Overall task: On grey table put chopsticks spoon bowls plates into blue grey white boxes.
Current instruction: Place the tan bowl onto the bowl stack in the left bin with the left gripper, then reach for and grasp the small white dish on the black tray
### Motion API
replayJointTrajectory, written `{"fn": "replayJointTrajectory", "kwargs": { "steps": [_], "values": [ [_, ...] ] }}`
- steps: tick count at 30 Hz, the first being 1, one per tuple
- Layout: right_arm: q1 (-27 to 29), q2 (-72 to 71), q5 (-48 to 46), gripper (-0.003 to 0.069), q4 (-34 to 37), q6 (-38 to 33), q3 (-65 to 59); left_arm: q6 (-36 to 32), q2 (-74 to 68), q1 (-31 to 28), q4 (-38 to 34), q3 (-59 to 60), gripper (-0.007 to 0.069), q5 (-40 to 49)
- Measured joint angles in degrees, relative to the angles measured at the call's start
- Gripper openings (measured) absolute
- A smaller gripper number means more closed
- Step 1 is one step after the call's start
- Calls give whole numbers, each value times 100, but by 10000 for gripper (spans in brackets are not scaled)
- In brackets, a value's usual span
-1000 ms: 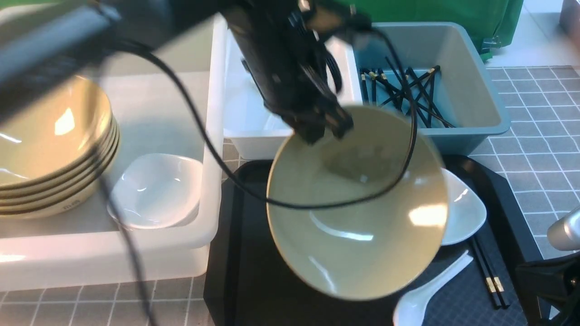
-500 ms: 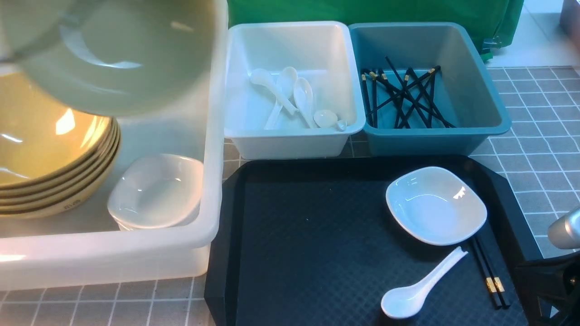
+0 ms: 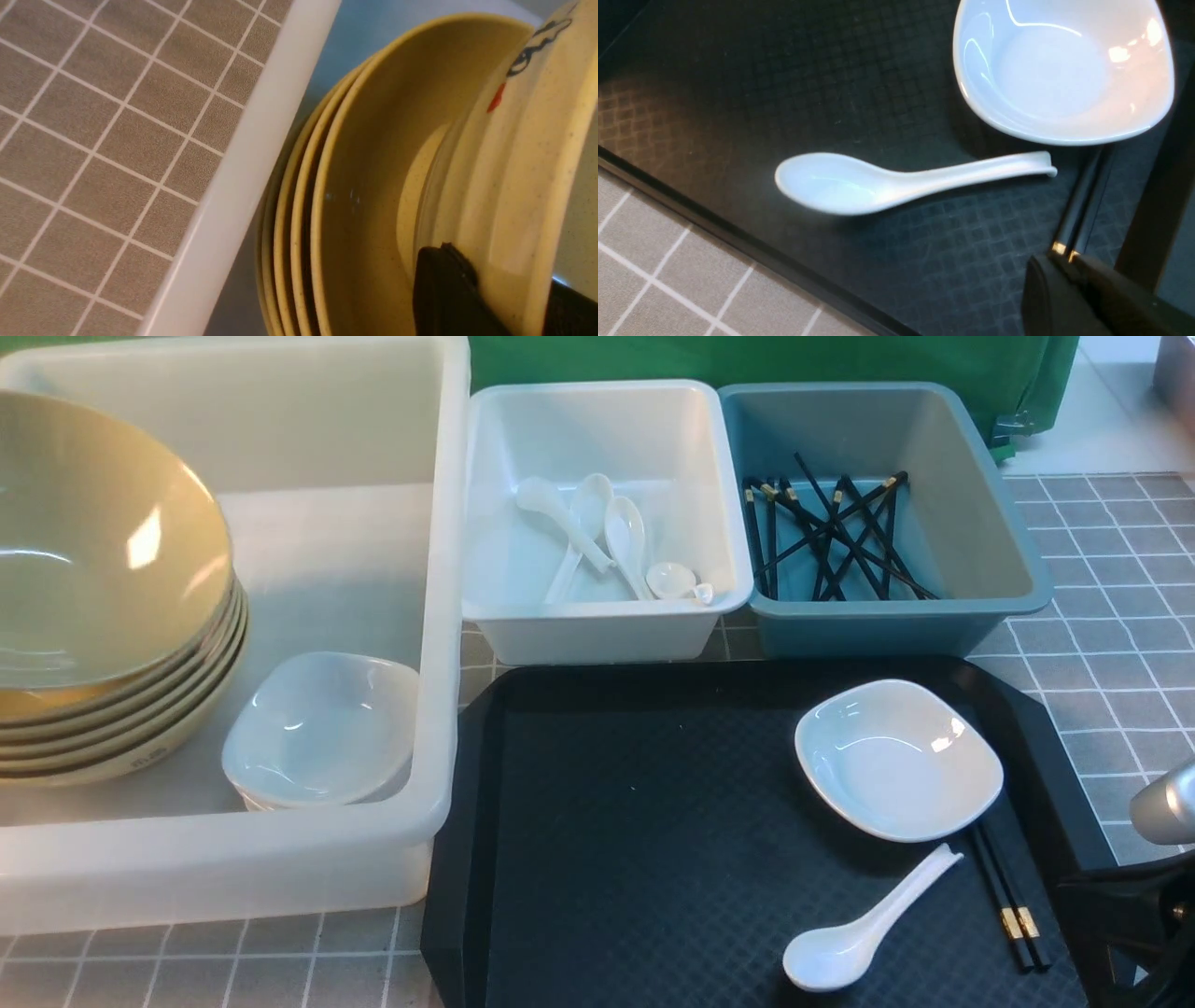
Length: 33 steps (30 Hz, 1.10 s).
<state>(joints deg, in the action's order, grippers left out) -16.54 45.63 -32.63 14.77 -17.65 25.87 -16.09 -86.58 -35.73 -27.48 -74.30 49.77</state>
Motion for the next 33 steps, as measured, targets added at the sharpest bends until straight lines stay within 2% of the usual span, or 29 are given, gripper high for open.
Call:
{"fn": "replayJointTrajectory", "kwargs": {
  "steps": [5, 6, 7, 9, 12, 15, 18, 23, 26, 27, 30, 31, 32, 33],
  "values": [
    [0, 0, 0, 80, 2, 0, 0, -193, -32, 171, 187, 244, 104, -350],
    [0, 0, 0, 81, 2, 0, 0, -283, -33, 199, 266, 252, 167, -344],
    [0, 0, 0, 81, 2, 0, 0, -306, -33, 206, 276, 252, 197, -326],
    [0, 0, 0, 83, 7, 0, 0, -336, 28, 217, 302, 198, 322, -311],
    [0, 0, 0, 86, 7, 0, 0, -343, 247, 217, 357, 4, 449, -246],
    [0, 0, 0, 89, 7, 0, 0, -338, 588, 236, 311, -219, 507, -108],
    [0, 0, 0, 92, 7, 0, 0, -338, 845, 261, 238, -282, 514, 42],
    [0, 0, 0, 95, 7, 0, 0, -333, 1033, 298, 54, -283, 440, 371],
    [0, 0, 0, 97, 35, 0, 0, -333, 966, 448, -43, -187, 283, 337],
    [0, 0, 0, 97, 39, 0, 0, -333, 959, 466, -51, -156, 274, 337],
    [0, 6, 32, 100, 87, 54, 0, -316, 887, 718, -219, 197, 106, 343],
    [0, 6, 39, 102, 87, 87, 0, -316, 901, 740, -250, 247, 97, 343],
    [0, 58, 116, 110, 100, 251, 5, -376, 1007, 998, -408, 440, 40, 296],
    [0, 77, 127, 113, 99, 272, 5, -393, 1027, 1040, -427, 462, 29, 286]
  ]
}}
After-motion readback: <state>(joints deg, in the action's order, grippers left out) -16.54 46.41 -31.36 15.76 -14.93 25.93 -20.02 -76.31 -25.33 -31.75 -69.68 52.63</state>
